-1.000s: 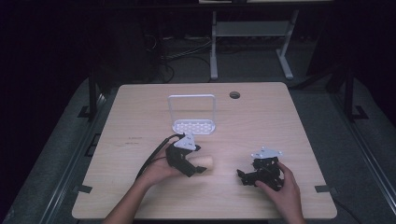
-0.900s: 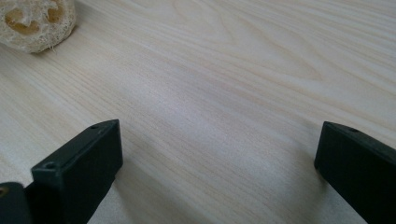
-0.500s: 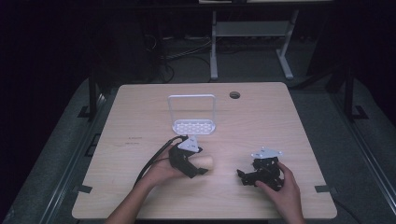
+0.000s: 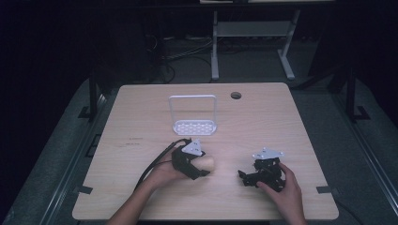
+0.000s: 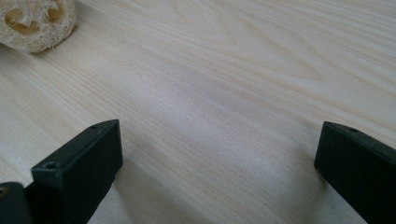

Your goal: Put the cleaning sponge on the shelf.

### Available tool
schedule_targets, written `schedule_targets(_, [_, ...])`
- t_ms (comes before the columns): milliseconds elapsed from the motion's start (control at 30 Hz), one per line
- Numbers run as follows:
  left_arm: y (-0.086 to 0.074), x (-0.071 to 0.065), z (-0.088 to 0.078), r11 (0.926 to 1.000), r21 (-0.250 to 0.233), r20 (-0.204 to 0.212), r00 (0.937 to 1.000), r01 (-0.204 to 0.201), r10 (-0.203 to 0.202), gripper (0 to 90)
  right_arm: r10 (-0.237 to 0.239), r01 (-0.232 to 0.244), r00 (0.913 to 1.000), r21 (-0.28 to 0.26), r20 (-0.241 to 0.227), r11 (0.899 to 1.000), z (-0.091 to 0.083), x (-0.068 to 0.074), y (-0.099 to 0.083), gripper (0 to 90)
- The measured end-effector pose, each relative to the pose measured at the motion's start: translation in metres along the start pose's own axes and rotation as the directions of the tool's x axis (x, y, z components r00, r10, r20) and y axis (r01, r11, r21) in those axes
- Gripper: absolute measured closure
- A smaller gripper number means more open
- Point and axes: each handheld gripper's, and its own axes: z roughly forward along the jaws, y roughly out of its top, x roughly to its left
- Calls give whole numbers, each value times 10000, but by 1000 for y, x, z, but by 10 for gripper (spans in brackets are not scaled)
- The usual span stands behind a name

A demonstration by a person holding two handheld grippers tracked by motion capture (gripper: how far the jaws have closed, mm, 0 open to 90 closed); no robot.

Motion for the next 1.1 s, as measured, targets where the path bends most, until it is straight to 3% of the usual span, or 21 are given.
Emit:
schedule_targets(433, [-2,1,-1,10000,93,-65,10000,22,-22,385,-4,4,10000,-1,4,10000,0,0,0,5])
schedule_targets(733, [-3,1,-1,9999,69,-73,9999,150,-149,408,1,-1,10000,0,5,10000,0,0,0,5])
schedule_targets(1067, [-2,0,-8,9985,127,-353,9979,541,-536,411,-8,8,10000,-1,4,10000,0,0,0,6])
schedule_targets(1100, [-3,0,-9,9970,4,-410,9961,780,-779,412,-9,9,10000,1,2,10000,0,0,0,6])
